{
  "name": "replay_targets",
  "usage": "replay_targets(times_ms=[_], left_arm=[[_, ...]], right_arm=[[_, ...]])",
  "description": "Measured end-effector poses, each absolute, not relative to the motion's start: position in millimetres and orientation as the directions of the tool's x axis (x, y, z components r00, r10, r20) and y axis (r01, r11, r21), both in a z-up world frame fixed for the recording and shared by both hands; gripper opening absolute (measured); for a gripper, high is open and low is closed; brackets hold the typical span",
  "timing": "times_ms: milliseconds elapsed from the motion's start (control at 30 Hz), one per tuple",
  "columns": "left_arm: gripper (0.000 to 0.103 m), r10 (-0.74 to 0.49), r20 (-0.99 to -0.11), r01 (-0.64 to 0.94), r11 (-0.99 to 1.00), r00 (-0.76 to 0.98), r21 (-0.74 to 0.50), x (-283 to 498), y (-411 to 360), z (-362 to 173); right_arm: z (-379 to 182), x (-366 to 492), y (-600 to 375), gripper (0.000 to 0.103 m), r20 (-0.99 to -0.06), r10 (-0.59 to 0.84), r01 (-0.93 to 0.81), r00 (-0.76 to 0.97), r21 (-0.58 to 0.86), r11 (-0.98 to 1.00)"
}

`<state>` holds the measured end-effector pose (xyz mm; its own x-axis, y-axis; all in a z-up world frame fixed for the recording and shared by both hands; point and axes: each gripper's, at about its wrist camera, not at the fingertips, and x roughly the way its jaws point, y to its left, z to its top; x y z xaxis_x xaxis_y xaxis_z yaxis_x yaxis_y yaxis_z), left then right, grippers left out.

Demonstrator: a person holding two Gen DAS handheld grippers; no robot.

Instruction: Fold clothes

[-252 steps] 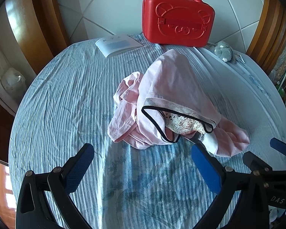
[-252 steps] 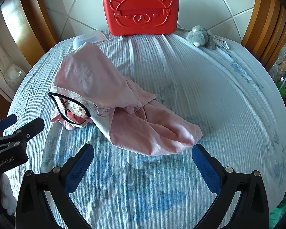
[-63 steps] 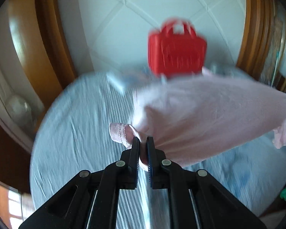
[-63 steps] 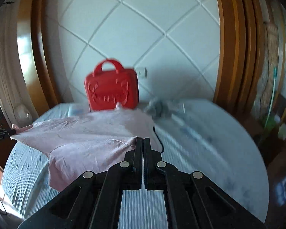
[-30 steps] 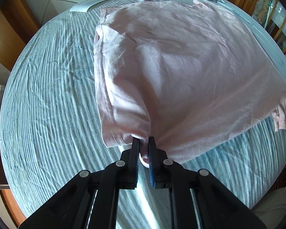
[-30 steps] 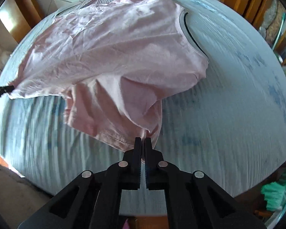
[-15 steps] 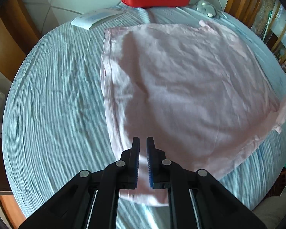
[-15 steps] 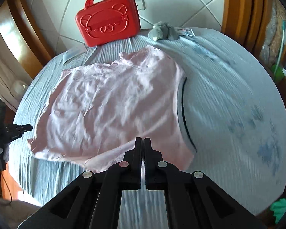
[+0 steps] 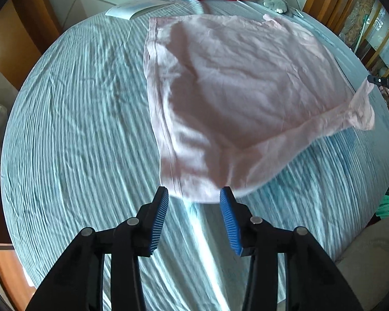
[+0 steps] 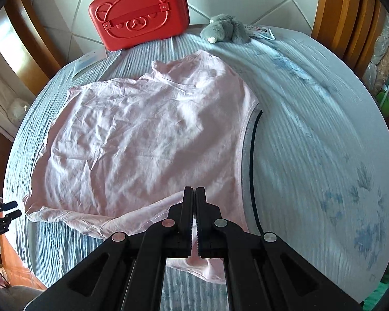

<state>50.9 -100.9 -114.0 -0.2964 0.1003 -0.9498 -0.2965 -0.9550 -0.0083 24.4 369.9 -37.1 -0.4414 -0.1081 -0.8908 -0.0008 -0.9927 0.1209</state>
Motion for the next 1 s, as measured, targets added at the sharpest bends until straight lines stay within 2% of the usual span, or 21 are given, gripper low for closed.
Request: replay_targets(times_ms=[300,333,367,433,533,733,800,833,900,967,1000], left_arm=[[0.042,0.053,-0.947,-0.411,-0.907,-0.318,0.087,45.0,-63.9,-143.9],[0.016,0.067,-0.950,-0.390,-0.919,-0.306,0.060,39.4,-65.8,-143.9],[0.003,0.082,-0.952,-0.368,-0.929,-0.295,0.034,33.8,-67.6,-143.9],[0.003,0.101,-0.944,-0.337,-0.942,-0.313,0.011,23.1,-68.7,-133.6],[0.003,0.140,-0.915,-0.333,-0.943,-0.379,-0.006,3.3,-63.1,-102.4],[0.005,0.165,-0.910,-0.273,-0.960,-0.381,-0.060,-86.0,-56.5,-98.0],[0.018,0.185,-0.914,-0.241,-0.965,-0.361,-0.100,-112.4,-59.9,-101.1],[0.028,0.190,-0.914,-0.219,-0.969,-0.358,-0.116,-118.8,-65.1,-103.4],[0.033,0.184,-0.900,-0.218,-0.971,-0.396,-0.102,-113.8,-74.1,-93.1],[0.042,0.178,-0.894,-0.251,-0.965,-0.412,-0.076,-102.4,-78.1,-91.6],[0.043,0.175,-0.891,-0.267,-0.962,-0.419,-0.063,-96.8,-80.1,-91.2]], right_arm=[[-36.1,29.1,375.1,0.001,-0.891,-0.104,-0.013,-0.442,0.122,-0.992],[-35.3,29.4,375.9,0.001,-0.890,-0.103,-0.014,-0.445,0.121,-0.993],[-34.3,29.8,376.8,0.001,-0.889,-0.101,-0.016,-0.447,0.121,-0.993],[-30.0,31.6,379.1,0.001,-0.885,-0.093,-0.023,-0.457,0.116,-0.993],[-19.3,30.1,385.4,0.001,-0.869,-0.093,-0.038,-0.485,0.127,-0.991],[-32.9,-21.0,402.5,0.004,-0.874,-0.107,-0.086,-0.475,0.167,-0.982],[-40.8,-36.7,414.2,0.011,-0.873,-0.108,-0.136,-0.475,0.194,-0.972],[-41.7,-40.9,420.5,0.014,-0.871,-0.104,-0.161,-0.480,0.205,-0.965],[-32.5,-31.9,429.5,0.015,-0.860,-0.086,-0.183,-0.503,0.203,-0.962],[-26.2,-11.5,433.0,0.024,-0.861,-0.069,-0.169,-0.504,0.177,-0.970],[-28.6,1.2,433.6,0.035,-0.870,-0.061,-0.166,-0.489,0.161,-0.973]])
